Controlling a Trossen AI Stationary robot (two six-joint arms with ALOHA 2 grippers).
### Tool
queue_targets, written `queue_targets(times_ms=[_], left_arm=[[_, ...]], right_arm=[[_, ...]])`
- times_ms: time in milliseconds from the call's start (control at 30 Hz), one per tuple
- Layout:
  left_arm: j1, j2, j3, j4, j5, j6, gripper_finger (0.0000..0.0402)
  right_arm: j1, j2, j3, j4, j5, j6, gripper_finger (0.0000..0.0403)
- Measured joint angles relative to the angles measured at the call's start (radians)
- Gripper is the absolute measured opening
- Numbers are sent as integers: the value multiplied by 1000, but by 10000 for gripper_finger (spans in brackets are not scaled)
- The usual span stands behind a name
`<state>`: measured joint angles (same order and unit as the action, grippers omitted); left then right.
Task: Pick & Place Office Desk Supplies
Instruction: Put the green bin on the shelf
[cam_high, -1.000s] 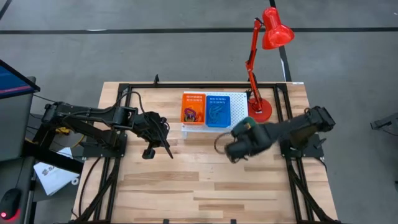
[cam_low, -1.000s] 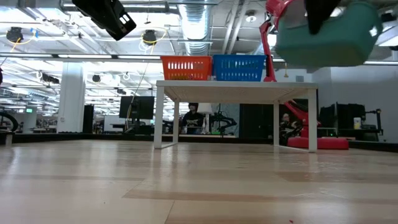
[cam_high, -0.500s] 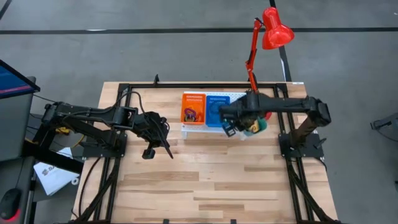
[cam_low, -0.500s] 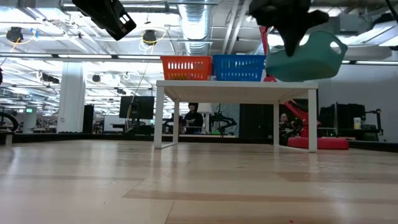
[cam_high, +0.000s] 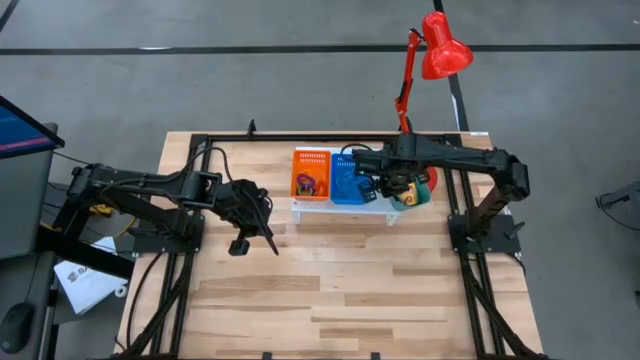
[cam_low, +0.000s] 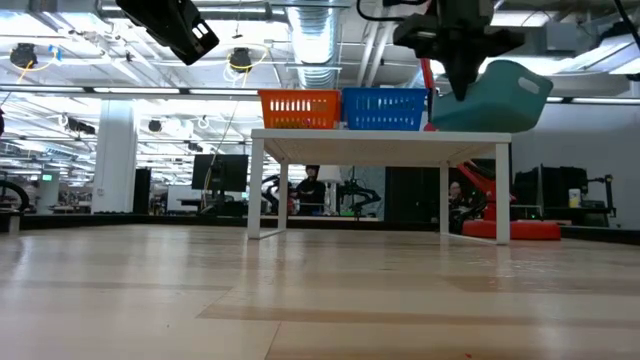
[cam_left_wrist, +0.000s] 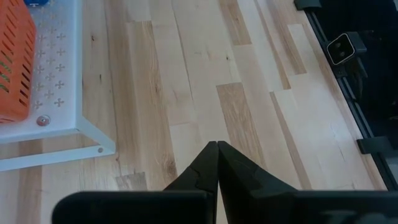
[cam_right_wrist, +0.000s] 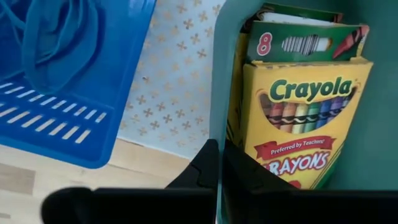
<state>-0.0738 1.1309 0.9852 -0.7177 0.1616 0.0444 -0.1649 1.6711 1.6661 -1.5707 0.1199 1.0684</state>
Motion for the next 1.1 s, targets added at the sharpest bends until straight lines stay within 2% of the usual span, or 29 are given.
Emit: queue_targets(times_ms=[433,1100], left_arm=[[0,0,0,-2,0,-20,0],[-6,0,0,-27,0,-24,0]], right_arm=[[-38,84,9,15,-79,13,0],[-121,123,108,47,-101,-21,13]])
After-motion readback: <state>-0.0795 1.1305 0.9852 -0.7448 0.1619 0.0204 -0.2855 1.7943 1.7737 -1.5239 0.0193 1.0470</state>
